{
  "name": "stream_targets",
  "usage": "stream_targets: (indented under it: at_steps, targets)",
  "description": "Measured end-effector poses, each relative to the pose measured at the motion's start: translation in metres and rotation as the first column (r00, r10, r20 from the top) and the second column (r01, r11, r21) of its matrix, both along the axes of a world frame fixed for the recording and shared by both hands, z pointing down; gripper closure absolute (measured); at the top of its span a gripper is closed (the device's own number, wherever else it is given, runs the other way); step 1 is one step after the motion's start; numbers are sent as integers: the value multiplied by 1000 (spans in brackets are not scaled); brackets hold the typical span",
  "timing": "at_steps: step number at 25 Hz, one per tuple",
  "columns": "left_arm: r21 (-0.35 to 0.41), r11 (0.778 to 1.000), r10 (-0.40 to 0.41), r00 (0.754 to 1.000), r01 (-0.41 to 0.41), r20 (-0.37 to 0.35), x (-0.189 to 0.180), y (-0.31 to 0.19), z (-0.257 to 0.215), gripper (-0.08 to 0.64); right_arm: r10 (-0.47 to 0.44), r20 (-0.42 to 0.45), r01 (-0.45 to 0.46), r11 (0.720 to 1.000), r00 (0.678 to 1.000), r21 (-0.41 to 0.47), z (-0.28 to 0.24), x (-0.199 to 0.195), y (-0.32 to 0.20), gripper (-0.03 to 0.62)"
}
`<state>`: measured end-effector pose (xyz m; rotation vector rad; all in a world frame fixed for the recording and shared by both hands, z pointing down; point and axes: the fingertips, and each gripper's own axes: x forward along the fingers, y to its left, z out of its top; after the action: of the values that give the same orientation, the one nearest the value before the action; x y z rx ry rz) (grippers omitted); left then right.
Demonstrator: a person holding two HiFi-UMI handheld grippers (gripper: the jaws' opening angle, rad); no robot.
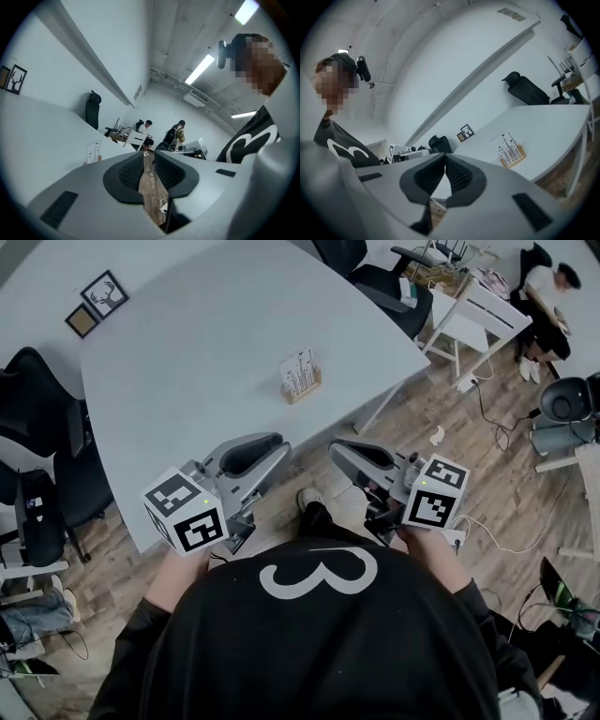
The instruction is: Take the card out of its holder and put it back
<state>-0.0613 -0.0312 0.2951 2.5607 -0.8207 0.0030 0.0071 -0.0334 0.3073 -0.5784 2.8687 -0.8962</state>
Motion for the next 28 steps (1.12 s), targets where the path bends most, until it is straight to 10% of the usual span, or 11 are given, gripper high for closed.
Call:
stream_targets:
  at_steps: [28]
  targets:
    - [2, 998, 66, 995, -66, -79, 5, 54, -9, 541, 19, -10, -20, 1000, 1000, -5, -12, -6, 57, 583]
